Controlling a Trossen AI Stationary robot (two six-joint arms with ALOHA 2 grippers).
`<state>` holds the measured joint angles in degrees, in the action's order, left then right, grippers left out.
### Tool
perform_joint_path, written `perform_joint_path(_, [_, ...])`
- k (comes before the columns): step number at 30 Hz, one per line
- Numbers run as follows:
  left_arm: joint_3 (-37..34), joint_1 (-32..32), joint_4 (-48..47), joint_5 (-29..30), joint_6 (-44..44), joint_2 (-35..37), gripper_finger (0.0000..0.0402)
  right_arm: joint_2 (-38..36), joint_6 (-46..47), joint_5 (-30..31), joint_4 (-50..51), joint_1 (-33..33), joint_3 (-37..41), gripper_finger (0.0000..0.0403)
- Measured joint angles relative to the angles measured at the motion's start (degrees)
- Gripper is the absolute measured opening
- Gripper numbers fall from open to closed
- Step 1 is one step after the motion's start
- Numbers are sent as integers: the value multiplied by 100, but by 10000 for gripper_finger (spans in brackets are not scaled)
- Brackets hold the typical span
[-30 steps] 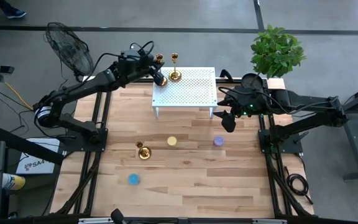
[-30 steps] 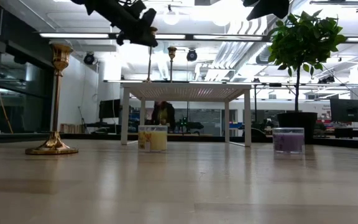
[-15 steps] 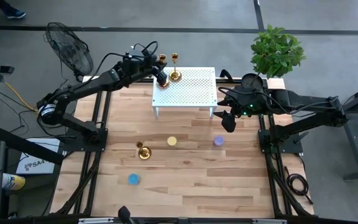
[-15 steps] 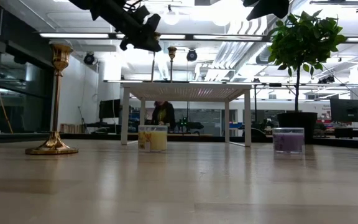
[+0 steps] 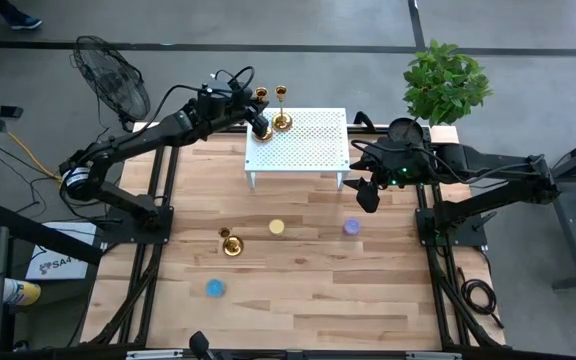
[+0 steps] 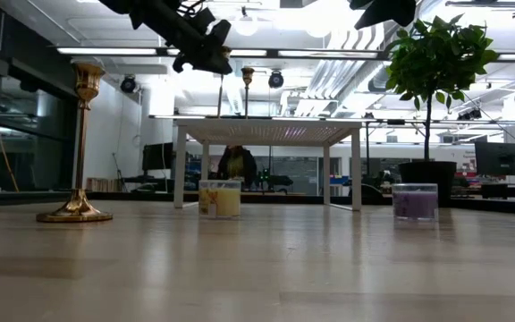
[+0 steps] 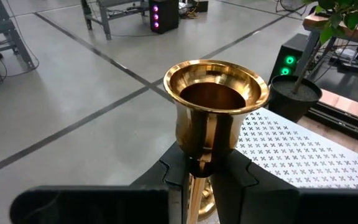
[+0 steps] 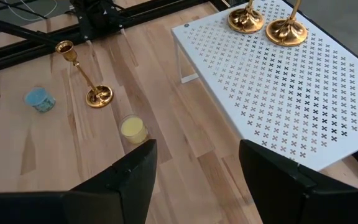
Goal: Pick & Place candle stick holders
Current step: Put the top gold candle holder on the shelf
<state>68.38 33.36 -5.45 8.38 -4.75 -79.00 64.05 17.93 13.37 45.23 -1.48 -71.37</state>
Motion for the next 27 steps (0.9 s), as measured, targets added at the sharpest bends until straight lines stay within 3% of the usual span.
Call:
perform_joint_path(11, [-2, 0, -33, 6, -2, -3, 45, 0, 4, -2, 0, 0, 0, 222])
perform_joint_path(20, [-23, 0, -103, -4, -4, -11, 102, 0, 20, -16, 0, 2, 0, 222])
perform_joint_path(27, [-24, 0, -86, -2, -4, -12, 121, 0, 24, -26, 0, 0, 0, 222])
